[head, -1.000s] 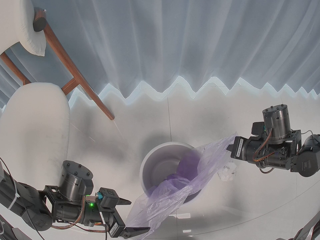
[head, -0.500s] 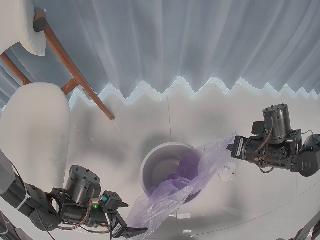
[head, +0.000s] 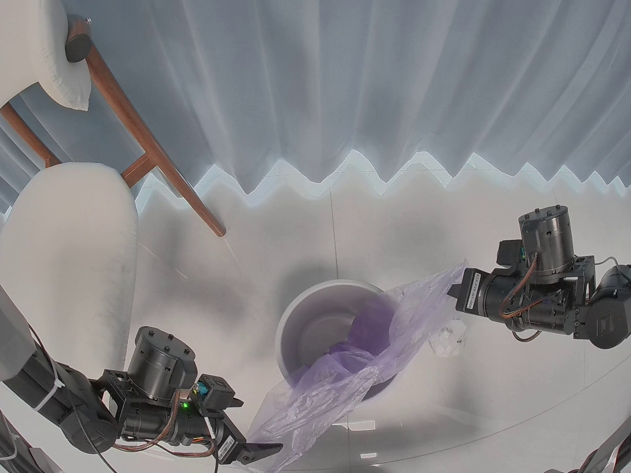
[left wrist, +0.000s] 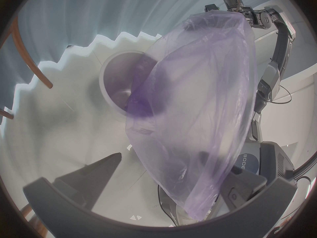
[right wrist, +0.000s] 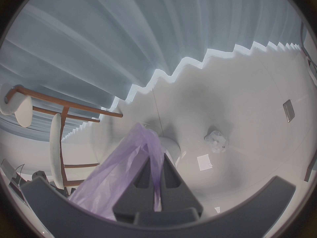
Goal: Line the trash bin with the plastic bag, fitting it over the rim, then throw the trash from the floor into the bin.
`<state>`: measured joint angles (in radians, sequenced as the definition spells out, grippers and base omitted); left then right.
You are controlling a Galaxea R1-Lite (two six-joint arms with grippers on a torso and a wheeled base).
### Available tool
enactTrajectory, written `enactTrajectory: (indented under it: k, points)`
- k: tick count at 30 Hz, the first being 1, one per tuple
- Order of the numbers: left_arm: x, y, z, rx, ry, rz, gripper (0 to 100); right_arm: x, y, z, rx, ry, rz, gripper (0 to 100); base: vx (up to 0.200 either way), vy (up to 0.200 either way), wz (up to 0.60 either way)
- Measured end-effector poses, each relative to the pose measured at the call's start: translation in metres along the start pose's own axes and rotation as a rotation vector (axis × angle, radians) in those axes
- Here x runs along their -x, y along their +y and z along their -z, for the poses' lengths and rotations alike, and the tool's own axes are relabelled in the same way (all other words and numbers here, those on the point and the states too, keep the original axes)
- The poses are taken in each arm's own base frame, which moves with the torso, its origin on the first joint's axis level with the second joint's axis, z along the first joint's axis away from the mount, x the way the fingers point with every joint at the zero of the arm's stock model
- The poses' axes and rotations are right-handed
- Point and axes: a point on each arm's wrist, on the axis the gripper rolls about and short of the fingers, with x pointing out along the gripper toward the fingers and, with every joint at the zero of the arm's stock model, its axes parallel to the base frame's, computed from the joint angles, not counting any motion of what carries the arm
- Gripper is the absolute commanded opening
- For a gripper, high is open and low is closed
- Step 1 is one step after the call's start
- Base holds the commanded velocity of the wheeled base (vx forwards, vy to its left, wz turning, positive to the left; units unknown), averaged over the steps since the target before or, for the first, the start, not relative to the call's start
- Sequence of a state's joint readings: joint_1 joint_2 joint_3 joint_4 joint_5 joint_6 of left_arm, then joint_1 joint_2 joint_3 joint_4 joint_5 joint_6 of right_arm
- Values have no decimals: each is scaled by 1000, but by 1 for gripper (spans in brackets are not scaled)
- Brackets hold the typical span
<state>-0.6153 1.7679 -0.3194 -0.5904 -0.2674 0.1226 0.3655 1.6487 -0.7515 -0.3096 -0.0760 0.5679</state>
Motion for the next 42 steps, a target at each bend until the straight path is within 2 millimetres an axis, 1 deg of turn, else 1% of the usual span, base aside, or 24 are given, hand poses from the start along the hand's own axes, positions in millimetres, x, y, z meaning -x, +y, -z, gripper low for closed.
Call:
enactTrajectory:
  k: [9, 13, 19, 22, 26, 34, 39, 42]
  points:
    - [0, 0, -1, 0, -5, 8, 0, 1, 2, -3, 7, -17, -11, 0, 0, 0, 0]
    - [0, 0, -2, 3, -12, 11, 0, 0, 4, -8, 22, -67, -40, 0, 0, 0, 0]
    - [-2, 2, -20, 22, -73, 9, 0, 0, 2, -12, 52, -83, -34, 0, 0, 0, 0]
    - [-3, 2, -26, 53, -91, 34, 0, 0, 1, -15, 68, -86, -38, 0, 0, 0, 0]
    - [-3, 5, -27, 127, -97, 71, 0, 2, -2, -18, 91, -80, -64, 0, 0, 0, 0]
    - [1, 14, -37, 261, -142, 75, 0, 7, -8, -22, 168, -48, -142, 0, 0, 0, 0]
    - [5, 10, -40, 356, -161, 92, 0, 9, -10, -23, 174, -48, -154, 0, 0, 0, 0]
    - [7, 6, -37, 366, -189, 105, 0, 10, -10, -24, 173, -50, -154, 0, 0, 0, 0]
